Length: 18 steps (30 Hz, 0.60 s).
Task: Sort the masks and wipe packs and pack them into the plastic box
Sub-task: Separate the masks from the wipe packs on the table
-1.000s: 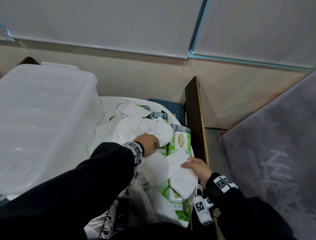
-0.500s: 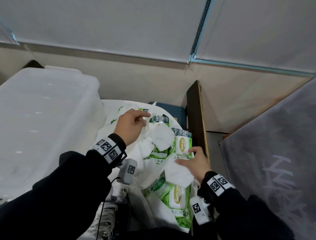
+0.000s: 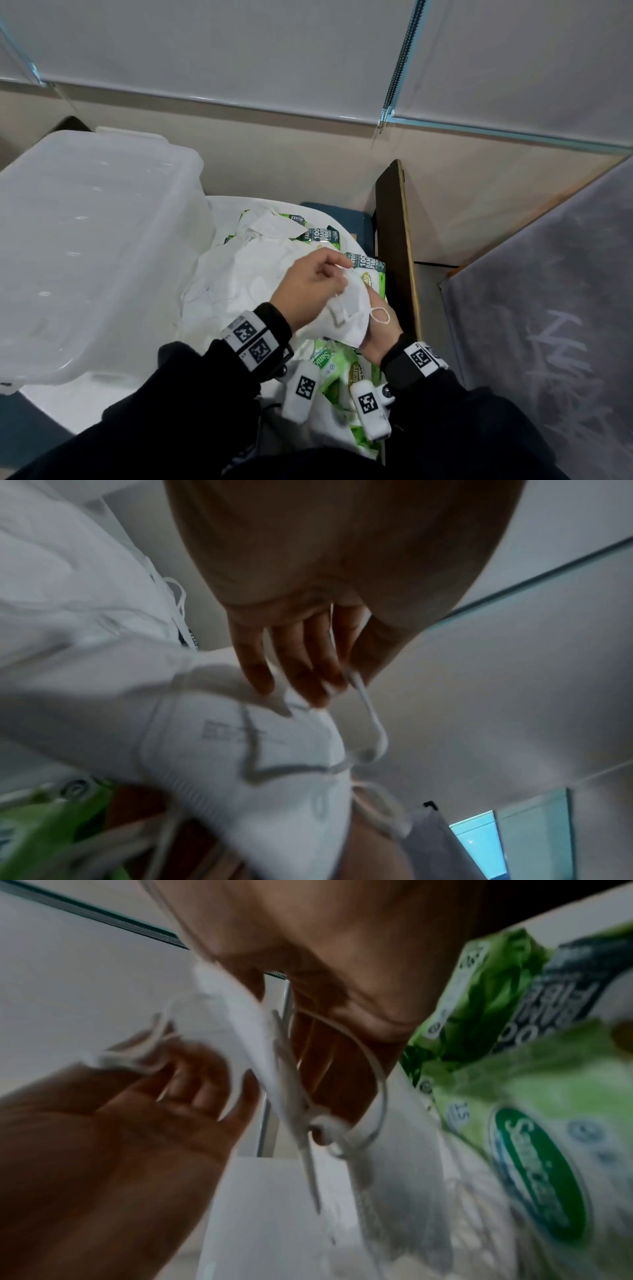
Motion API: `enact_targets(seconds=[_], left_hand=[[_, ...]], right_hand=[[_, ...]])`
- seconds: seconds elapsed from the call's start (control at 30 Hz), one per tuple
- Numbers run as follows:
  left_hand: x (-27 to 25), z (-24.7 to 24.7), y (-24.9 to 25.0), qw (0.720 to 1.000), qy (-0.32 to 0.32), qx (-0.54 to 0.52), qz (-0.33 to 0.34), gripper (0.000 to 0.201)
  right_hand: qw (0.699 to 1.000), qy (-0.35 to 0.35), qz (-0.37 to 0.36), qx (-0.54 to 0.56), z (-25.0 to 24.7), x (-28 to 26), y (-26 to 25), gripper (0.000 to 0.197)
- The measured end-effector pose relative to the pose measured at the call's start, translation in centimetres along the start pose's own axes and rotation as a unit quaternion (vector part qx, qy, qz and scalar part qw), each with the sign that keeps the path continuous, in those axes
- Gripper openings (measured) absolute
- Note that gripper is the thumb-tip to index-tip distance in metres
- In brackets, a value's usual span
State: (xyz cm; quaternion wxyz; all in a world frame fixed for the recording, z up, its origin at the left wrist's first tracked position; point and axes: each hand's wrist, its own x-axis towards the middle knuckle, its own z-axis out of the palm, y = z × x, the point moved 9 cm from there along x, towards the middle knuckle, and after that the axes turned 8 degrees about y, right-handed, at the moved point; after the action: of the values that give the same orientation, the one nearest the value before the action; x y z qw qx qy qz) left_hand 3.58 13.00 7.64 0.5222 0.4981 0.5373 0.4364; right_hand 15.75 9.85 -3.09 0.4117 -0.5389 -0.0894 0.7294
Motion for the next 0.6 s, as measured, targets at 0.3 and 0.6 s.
enact_targets(seconds=[0.3, 0.6], left_hand=[[-1.1, -5.8, -2.6, 0.977, 0.122, 0.174, 0.003, 0.039], [-2.4, -6.2, -4.2, 0.976, 0.062, 0.21, 0.02, 0.015]], right_hand=[[0.998, -0.052, -0.013, 0.028, 0.8, -1.0, 0.6, 0.05], [0.989, -0.019, -0.079, -0.12, 1.5, -2.6, 0.7, 0.029]])
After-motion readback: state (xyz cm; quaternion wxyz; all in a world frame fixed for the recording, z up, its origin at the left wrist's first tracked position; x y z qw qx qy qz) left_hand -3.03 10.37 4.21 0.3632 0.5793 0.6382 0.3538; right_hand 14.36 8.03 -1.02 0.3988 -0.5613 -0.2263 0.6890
